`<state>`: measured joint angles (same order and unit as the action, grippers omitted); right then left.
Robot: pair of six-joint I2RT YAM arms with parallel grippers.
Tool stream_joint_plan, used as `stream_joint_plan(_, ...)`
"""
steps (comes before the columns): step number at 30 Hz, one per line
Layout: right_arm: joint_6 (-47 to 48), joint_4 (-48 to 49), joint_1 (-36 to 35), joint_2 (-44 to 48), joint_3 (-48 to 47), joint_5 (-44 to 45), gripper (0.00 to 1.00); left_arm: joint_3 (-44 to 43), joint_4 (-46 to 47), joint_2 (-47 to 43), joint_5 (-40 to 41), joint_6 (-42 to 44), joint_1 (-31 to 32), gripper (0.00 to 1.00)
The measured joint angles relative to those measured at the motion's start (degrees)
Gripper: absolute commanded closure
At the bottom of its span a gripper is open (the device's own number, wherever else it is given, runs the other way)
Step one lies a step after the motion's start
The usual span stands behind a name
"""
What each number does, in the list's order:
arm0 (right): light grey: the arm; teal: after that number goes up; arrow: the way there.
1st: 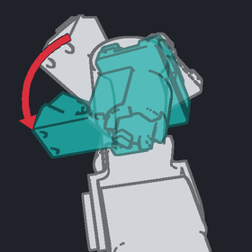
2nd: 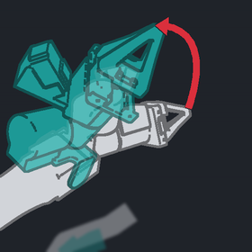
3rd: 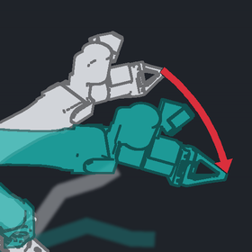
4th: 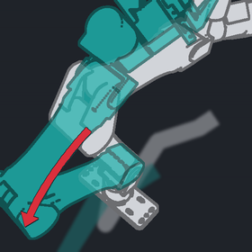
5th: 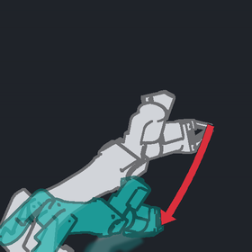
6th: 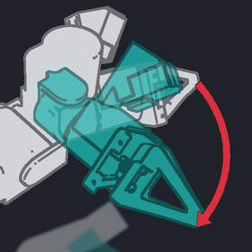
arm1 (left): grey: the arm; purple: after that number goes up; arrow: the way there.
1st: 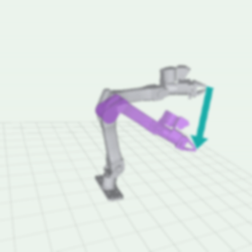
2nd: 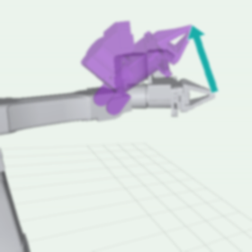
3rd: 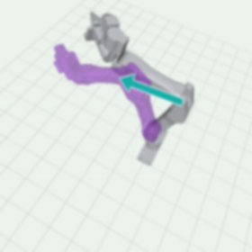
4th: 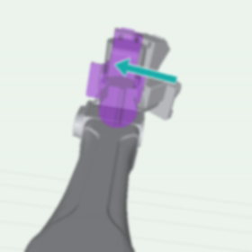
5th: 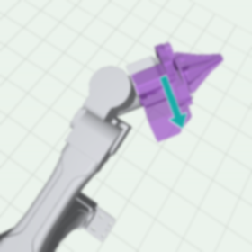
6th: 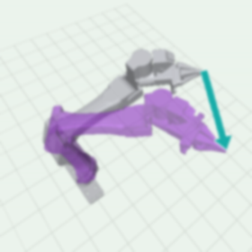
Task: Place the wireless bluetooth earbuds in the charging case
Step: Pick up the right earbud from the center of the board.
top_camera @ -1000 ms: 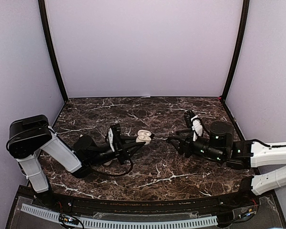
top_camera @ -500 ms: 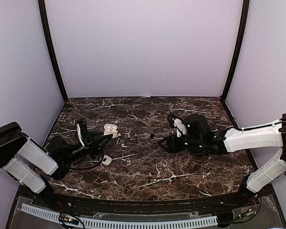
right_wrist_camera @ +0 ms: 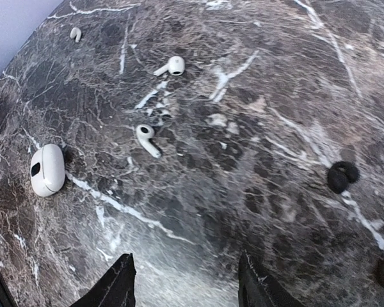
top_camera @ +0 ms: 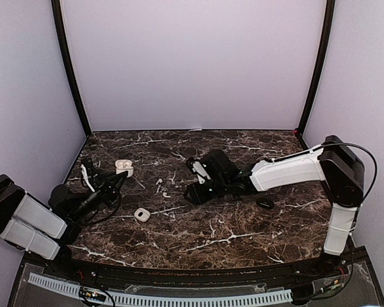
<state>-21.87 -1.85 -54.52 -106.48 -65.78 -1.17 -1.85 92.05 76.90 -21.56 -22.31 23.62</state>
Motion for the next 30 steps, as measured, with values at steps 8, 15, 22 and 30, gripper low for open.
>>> stream_joint_plan(8,1.9,-2.5,-5.3,-11.8,-13.7,4.4,0.44,1.3,-3.9,-8.0,4.7,3.2,-0.6,1.0)
stream_joint_plan(15,3.3,-6.1,-6.3,-19.3,-23.9,8.9,0.48,1.3,-8.5,-12.4,4.4,7.0,-0.6,1.0)
stream_joint_plan(22,5.6,-10.2,-6.3,-24.8,-31.2,12.5,0.53,1.3,-8.8,-12.4,4.0,9.2,-0.6,1.0)
stream_joint_plan(30,6.8,-13.2,-6.3,-28.8,-36.1,13.3,0.61,1.3,-8.8,-12.4,4.0,10.5,-0.6,1.0)
